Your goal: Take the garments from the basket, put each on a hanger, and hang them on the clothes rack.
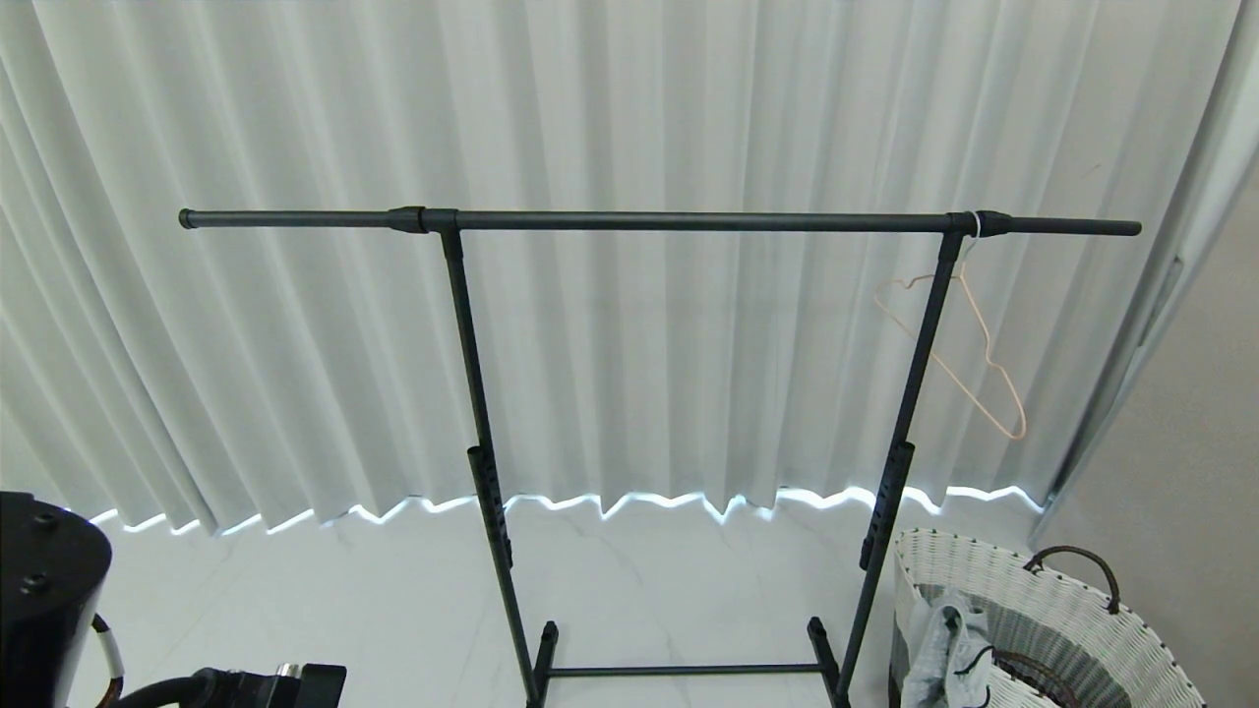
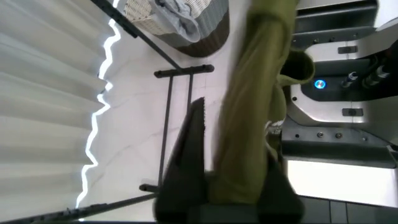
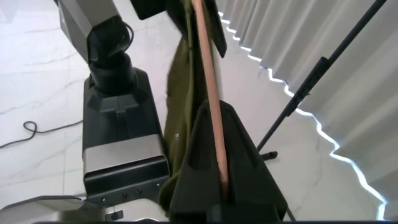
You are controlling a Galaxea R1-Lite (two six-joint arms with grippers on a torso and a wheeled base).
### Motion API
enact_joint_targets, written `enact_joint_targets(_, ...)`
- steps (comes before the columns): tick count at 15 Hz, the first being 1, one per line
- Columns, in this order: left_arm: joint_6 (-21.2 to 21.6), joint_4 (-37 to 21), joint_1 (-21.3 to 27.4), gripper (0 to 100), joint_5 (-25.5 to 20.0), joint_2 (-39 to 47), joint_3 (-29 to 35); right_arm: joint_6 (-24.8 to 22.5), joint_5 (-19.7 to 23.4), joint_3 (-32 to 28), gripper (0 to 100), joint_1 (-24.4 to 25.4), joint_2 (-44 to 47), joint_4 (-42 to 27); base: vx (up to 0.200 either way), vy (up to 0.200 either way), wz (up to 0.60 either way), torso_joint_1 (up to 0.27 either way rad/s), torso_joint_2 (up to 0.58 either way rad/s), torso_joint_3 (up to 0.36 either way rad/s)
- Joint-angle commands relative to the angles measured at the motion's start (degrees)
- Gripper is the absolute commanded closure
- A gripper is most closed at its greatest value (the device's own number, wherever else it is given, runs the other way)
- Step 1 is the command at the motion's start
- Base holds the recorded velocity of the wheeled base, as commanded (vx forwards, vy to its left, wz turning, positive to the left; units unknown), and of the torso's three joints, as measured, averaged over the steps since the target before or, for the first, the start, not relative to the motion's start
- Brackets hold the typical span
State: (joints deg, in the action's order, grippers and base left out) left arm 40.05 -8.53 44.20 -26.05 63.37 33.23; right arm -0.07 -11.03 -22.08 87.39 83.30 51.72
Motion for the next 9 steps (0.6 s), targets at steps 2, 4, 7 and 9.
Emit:
enact_joint_targets(2, -0.1, 0.0, -0.2, 100, 0.0, -0.2, -0.2, 0.0, -0.7, 0.0, 100, 0.0, -0.1, 0.0, 0.0, 0.0, 0.0, 0.0, 0.0, 0.0)
enact_joint_targets(4, -0.1, 0.1, -0.3, 100, 0.5, -0.3, -0.2, -0.2, -1.0, 0.0, 0, 0.0, 0.0, 0.0, 0.0, 0.0, 0.0, 0.0, 0.0, 0.0)
enact_joint_targets(7, -0.3, 0.1, -1.6, 100, 4.8, -0.2, -0.4, -0.2, -2.2, 0.0, 0, -0.1, 0.0, 0.0, 0.0, 0.0, 0.0, 0.0, 0.0, 0.0)
enact_joint_targets(9, -0.5, 0.1, -2.5, 100, 11.0, -0.2, -0.6, -0.2, -4.7, 0.0, 0, -1.1, -0.1, 0.0, 0.0, 0.0, 0.0, 0.0, 0.0, 0.0)
